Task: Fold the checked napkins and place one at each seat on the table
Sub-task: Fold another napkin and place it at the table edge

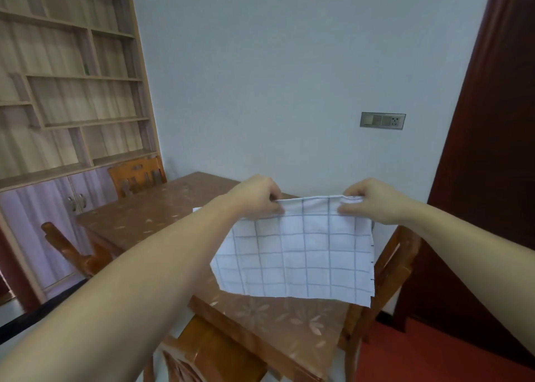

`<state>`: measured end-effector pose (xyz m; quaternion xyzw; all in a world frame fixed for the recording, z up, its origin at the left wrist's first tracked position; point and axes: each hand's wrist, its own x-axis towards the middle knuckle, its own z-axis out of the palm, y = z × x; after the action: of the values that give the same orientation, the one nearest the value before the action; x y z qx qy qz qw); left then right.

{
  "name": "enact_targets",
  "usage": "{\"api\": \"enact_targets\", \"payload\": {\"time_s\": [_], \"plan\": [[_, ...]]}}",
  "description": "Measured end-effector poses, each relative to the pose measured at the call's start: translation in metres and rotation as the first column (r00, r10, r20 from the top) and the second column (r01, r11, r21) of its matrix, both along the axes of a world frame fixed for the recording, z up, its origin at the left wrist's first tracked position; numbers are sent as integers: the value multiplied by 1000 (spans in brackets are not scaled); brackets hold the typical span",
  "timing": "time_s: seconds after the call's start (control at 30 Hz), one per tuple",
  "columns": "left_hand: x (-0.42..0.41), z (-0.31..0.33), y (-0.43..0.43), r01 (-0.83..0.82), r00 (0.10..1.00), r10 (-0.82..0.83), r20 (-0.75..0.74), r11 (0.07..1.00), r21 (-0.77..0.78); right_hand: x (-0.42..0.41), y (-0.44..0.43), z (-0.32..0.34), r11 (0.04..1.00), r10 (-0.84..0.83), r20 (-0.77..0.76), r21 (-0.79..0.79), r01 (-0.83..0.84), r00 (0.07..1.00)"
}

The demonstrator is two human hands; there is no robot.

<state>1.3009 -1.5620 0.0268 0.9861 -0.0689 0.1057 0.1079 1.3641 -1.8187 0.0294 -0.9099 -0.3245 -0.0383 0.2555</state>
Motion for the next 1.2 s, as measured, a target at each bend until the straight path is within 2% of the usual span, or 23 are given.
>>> {"api": "enact_targets", "payload": {"time_s": [0.1, 0.17, 0.23, 0.3, 0.43, 0.6, 0.8, 0.87, 0.9, 0.93, 1.0, 1.07, 1.1, 1.13, 1.17, 1.2], "plan": [[1, -4, 8, -13, 997, 8, -72, 997, -72, -5, -2, 4, 960, 45, -125, 279, -8, 991], [0, -7, 4, -3, 993, -21, -114, 979, -206, -6, 2, 6, 924, 62, -171, 381, 8, 983], [0, -11, -6, 23, 990, -75, -117, 919, -392, -7, 7, 8, 917, 66, -197, 400, 19, 978], [-1, -18, -14, 27, 991, -88, -102, 872, -489, -6, 10, 9, 921, 69, -213, 390, 20, 975], [0, -30, -13, 12, 984, -115, -138, 809, -588, -7, 8, 12, 886, 114, -260, 463, 20, 959], [-8, -27, -14, 10, 972, -159, -172, 761, -648, -7, 10, 16, 875, 141, -196, 484, -29, 970], [-14, -26, -29, 56, 984, -162, -67, 654, -754, -10, 22, 28, 841, 124, -88, 539, -57, 988], [-13, -26, -31, 45, 988, -146, -53, 596, -802, -12, 22, 35, 888, 55, -72, 460, -16, 996], [-13, -26, -29, 36, 990, -133, -48, 564, -825, -14, 17, 38, 931, 13, -93, 364, 22, 996], [-13, -26, -26, 29, 992, -121, -42, 534, -845, -15, 10, 40, 970, -10, -156, 240, 47, 988], [-14, -26, -16, 25, 993, -110, -29, 455, -890, -16, -8, 36, 1000, -15, -387, -28, 5, 922], [-15, -28, -5, 12, 993, -112, -32, 374, -927, -10, -23, 24, 991, -34, -569, -128, -47, 821], [-15, -28, -1, 7, 994, -109, -33, 346, -938, -5, -27, 17, 995, -22, -609, -88, -40, 793], [-15, -29, 0, 1, 995, -97, -32, 316, -949, -1, -29, 10, 1000, 19, -644, 22, -7, 765], [-15, -29, 1, -10, 997, -72, -31, 276, -961, 4, -30, 4, 980, 95, -678, 190, 50, 729], [-13, -30, 1, -22, 998, -45, -33, 223, -975, 8, -29, -2, 914, 198, -701, 384, 129, 686]]}}
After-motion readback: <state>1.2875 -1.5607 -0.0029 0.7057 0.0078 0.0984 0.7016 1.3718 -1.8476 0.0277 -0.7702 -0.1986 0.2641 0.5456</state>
